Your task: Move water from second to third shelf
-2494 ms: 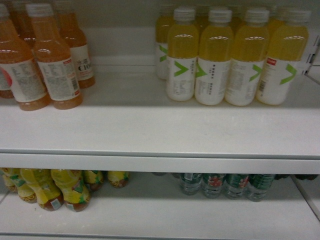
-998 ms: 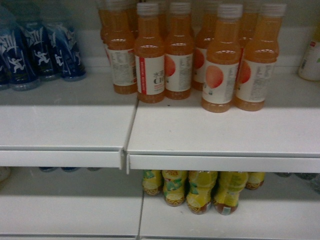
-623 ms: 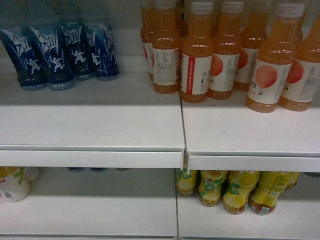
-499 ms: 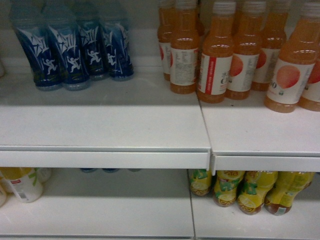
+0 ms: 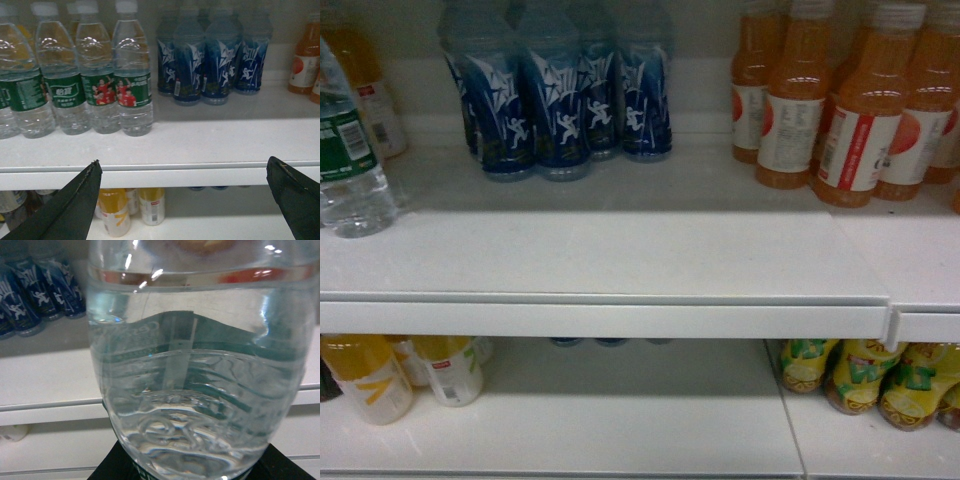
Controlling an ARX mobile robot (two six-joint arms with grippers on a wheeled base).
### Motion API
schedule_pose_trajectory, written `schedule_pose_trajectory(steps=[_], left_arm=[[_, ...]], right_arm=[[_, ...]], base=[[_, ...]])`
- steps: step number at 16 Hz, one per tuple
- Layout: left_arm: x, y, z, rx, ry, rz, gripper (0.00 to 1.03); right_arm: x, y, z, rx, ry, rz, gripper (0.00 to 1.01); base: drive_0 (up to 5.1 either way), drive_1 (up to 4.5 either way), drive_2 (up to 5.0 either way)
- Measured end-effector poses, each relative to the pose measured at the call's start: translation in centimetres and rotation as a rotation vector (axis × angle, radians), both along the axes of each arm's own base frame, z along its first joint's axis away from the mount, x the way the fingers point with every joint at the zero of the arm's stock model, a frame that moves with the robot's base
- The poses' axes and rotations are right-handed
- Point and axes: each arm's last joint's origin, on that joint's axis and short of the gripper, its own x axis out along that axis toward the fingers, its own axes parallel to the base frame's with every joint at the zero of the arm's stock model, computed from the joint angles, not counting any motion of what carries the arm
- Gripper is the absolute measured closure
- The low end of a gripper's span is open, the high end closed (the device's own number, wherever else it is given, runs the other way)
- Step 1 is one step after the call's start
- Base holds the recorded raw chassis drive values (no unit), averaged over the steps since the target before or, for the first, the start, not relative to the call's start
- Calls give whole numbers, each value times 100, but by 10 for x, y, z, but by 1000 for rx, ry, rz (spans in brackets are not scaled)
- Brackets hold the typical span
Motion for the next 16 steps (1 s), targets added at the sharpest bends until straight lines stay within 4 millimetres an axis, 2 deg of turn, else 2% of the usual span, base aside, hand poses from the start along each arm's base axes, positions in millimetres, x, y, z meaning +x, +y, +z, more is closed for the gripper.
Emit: schedule_pose_trajectory(steps=[16], left_arm=[[0,0,0,0,-3,0,5]], right_arm=[[0,0,0,1,-4,5,65]], base=[[-502,243,243]])
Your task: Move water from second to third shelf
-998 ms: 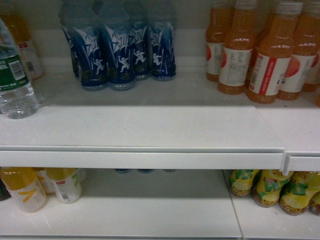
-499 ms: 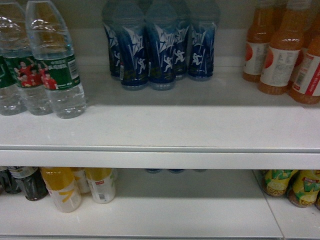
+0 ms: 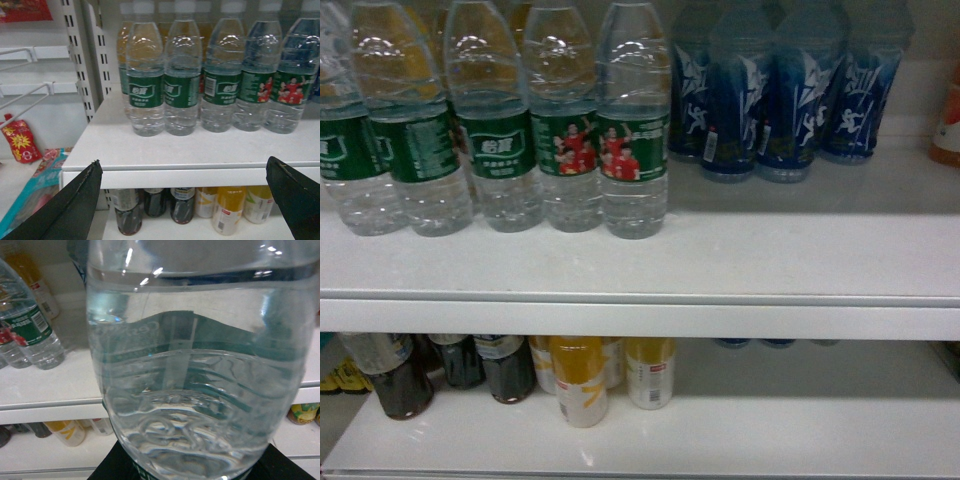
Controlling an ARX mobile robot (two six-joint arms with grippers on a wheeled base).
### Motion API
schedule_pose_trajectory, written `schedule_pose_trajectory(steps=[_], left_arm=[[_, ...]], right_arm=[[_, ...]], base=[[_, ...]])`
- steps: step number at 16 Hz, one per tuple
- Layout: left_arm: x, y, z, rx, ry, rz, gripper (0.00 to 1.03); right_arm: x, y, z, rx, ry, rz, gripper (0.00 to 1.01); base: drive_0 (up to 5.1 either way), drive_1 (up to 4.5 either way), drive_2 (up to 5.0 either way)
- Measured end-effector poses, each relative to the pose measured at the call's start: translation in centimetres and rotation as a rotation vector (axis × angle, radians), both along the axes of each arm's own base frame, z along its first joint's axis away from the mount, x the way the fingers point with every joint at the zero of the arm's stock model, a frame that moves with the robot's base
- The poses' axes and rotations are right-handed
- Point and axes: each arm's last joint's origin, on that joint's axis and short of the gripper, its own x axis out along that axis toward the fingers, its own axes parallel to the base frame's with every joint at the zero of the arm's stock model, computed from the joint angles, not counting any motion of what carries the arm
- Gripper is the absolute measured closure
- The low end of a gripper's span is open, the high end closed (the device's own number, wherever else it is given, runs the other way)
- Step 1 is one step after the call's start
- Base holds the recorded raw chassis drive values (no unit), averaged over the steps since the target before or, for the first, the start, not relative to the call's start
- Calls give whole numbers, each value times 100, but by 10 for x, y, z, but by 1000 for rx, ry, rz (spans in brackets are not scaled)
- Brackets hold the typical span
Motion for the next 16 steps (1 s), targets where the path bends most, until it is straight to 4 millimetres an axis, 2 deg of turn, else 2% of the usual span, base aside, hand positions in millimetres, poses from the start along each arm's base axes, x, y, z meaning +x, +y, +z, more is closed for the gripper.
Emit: schedule_pose_trajectory(steps=[16], left_arm=[[0,0,0,0,0,0,5]], right_arm=[[0,0,0,0,2,0,65]], base=[[-498,246,246]])
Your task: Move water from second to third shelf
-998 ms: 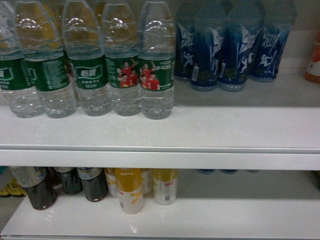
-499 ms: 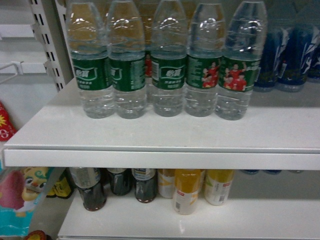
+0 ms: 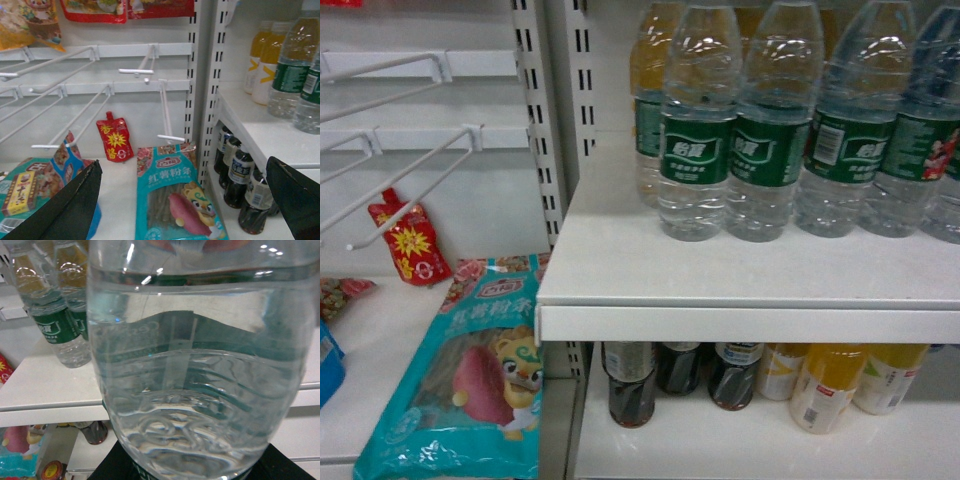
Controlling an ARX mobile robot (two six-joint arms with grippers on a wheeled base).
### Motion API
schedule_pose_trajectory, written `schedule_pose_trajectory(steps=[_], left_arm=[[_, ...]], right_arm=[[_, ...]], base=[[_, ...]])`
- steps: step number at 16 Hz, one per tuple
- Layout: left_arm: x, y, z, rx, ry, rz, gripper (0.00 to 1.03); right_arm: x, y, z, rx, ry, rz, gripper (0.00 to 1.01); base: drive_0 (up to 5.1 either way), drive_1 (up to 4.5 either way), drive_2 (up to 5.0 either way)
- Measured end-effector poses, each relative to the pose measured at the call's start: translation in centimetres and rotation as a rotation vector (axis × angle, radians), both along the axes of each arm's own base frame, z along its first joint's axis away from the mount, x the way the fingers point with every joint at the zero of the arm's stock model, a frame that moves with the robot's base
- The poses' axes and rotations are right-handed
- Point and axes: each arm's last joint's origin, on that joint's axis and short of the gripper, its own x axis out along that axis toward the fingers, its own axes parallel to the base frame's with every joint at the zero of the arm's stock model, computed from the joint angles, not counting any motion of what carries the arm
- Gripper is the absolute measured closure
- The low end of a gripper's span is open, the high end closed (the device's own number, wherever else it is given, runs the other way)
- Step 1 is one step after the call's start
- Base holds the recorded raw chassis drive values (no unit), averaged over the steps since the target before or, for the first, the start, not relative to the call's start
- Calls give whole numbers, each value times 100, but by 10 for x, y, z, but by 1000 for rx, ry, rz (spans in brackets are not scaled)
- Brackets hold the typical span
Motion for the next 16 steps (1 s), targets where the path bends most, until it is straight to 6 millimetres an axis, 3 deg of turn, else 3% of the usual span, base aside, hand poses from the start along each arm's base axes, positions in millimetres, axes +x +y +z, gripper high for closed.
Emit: schedule_pose_trajectory(steps=[16], left_arm=[[0,0,0,0,0,0,5]], right_arm=[[0,0,0,0,1,0,65]], base=[[0,0,0]])
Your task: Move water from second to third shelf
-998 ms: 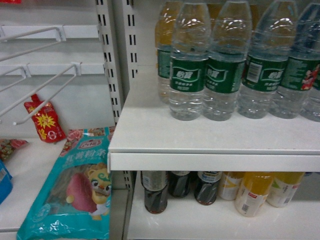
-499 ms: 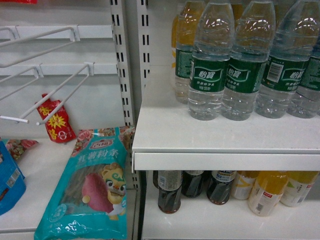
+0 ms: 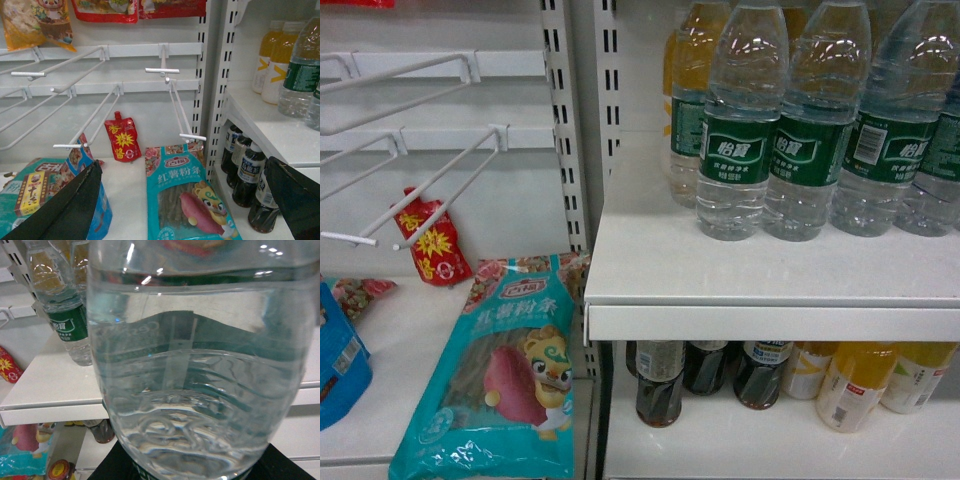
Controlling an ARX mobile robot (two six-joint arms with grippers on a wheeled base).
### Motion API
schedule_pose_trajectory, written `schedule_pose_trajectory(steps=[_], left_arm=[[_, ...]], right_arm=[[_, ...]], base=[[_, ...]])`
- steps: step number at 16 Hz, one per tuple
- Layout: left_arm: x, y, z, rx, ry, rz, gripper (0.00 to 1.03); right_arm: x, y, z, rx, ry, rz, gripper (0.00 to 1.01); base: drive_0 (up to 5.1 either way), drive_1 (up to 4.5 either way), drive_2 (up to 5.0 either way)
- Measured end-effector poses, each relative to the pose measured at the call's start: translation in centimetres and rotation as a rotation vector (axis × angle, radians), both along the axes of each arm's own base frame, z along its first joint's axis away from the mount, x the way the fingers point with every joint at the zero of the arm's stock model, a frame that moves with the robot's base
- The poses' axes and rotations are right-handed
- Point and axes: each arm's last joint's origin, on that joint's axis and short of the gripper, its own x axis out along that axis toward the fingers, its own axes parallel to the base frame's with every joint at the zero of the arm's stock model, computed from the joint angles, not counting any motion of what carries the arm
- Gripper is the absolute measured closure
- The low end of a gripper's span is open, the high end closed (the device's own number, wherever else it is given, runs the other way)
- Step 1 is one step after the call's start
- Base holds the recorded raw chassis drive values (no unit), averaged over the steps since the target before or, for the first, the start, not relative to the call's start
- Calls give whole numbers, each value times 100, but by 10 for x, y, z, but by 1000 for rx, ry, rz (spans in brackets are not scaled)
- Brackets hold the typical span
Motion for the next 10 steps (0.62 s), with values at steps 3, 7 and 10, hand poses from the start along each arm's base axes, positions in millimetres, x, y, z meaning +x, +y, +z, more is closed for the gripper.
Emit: schedule_pose_trajectory(steps=[3,7,10], left_arm=[[0,0,0,0,0,0,5],[0,0,0,0,0,0,5],[0,0,0,0,0,0,5]], right_arm=[[1,-1,0,9,-38,12,65],[37,12,11,100,-96,96,65],[65,21,-13,48,39,99,65]], base=[[0,0,0],[0,0,0],[0,0,0]])
